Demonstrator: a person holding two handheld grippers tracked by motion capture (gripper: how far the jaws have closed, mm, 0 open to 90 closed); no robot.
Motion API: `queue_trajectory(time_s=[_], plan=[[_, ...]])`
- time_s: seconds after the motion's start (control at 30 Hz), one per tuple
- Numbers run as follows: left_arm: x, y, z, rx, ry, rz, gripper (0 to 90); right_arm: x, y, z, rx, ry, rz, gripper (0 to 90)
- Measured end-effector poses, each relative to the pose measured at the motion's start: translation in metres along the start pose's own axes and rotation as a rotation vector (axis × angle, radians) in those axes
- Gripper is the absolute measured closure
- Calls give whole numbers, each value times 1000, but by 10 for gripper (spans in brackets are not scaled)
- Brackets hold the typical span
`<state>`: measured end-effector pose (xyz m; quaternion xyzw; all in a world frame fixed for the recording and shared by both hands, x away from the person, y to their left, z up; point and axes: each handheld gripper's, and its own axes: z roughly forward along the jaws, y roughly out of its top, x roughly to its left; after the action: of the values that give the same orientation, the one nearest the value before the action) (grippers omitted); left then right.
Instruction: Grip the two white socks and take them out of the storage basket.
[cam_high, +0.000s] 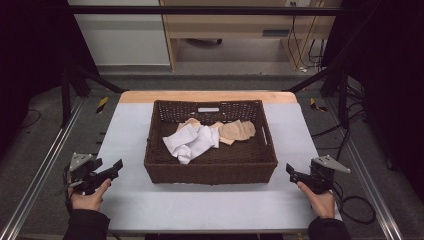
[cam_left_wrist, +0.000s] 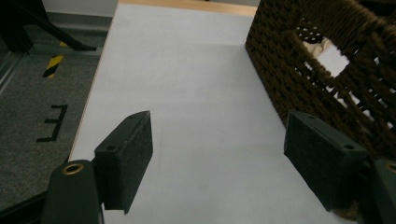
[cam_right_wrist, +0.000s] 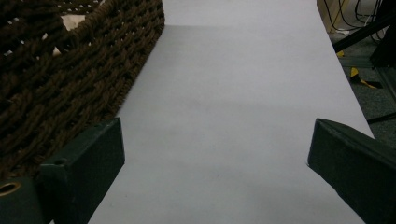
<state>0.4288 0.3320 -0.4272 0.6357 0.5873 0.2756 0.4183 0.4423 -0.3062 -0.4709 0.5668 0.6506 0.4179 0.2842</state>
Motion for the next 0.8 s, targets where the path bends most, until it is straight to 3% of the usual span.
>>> queue_trajectory(time_s=[0.33,0.53,0.8], plan=[[-14,16,-12,-46,-24,6,263,4,-1,-1,24,-31,-68,67],[-22,30,-20,-90,-54,7,269,3,-1,-2,24,-34,-65,66],[-30,43,-26,-105,-73,34,273,4,-1,-1,23,-29,-70,71]])
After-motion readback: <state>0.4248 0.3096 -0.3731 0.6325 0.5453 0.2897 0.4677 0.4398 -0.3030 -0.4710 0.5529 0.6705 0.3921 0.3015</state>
